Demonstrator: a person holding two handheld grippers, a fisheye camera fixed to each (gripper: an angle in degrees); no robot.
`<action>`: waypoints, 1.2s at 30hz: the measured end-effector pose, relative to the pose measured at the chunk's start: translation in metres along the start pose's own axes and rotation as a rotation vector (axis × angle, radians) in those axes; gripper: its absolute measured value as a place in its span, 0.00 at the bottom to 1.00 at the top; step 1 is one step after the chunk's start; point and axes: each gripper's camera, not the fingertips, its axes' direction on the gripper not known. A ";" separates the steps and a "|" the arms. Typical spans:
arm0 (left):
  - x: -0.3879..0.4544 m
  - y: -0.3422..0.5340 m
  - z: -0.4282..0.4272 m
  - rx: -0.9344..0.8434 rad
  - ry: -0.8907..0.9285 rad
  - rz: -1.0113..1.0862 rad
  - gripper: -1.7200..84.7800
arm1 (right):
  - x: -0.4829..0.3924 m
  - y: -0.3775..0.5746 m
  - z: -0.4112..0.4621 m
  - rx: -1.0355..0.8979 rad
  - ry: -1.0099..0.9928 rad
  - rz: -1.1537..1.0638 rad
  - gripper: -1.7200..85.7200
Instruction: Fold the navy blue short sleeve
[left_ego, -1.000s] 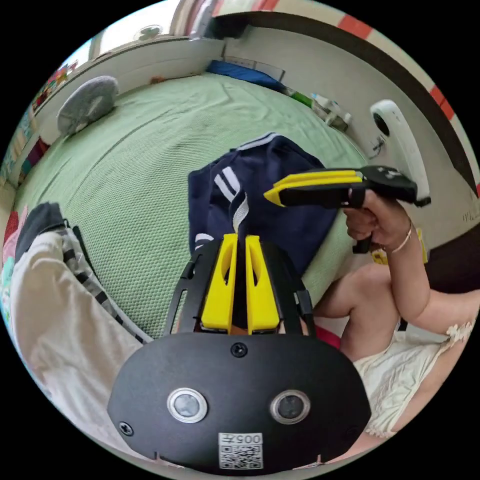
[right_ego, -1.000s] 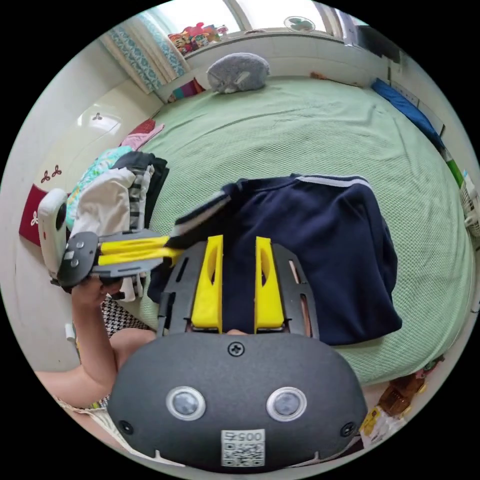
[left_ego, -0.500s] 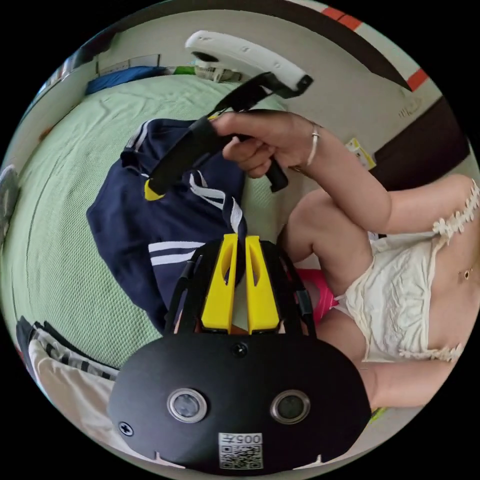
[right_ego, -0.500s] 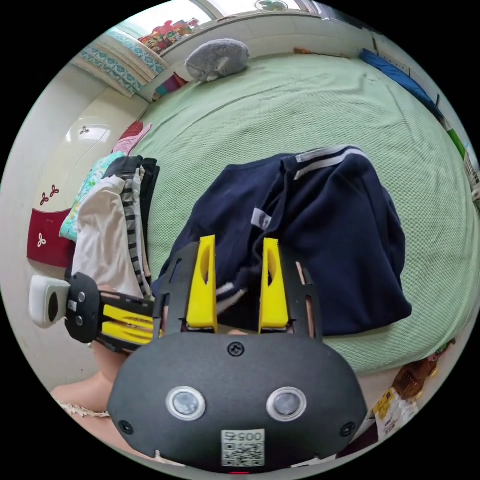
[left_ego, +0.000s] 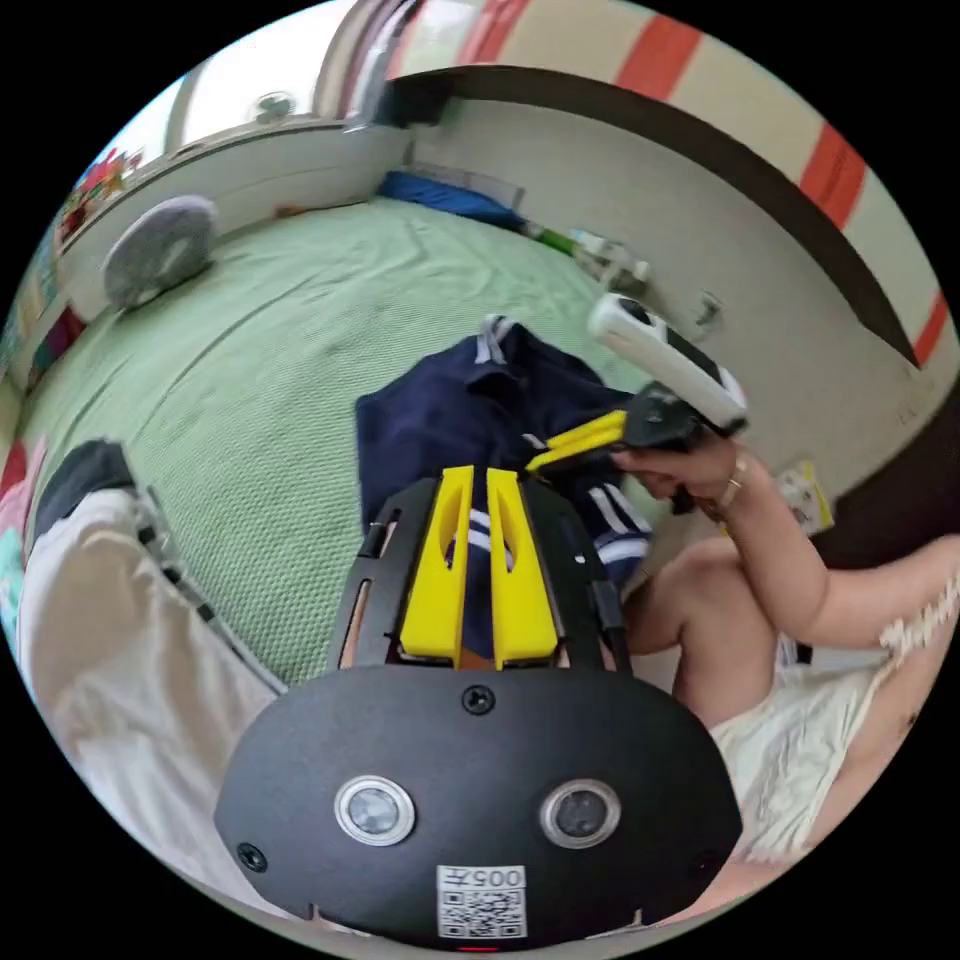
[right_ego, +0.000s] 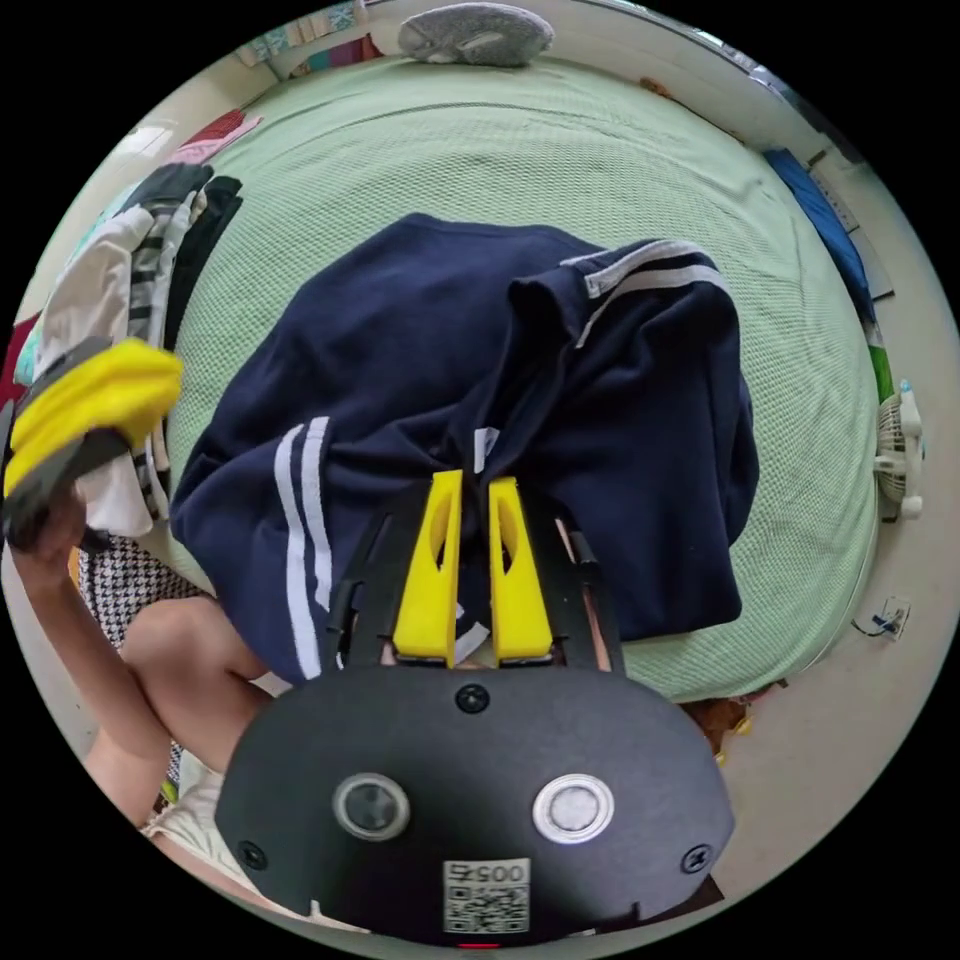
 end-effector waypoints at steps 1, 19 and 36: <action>-0.012 -0.001 0.004 -0.014 -0.071 -0.072 0.05 | -0.006 -0.001 0.001 -0.005 0.023 -0.017 0.03; -0.070 -0.034 0.107 -0.259 0.042 -0.287 0.09 | -0.069 -0.006 0.003 -0.025 0.196 -0.122 0.07; -0.039 -0.024 0.072 -0.259 -0.133 -0.255 0.03 | -0.061 0.039 -0.018 0.016 0.145 -0.061 0.01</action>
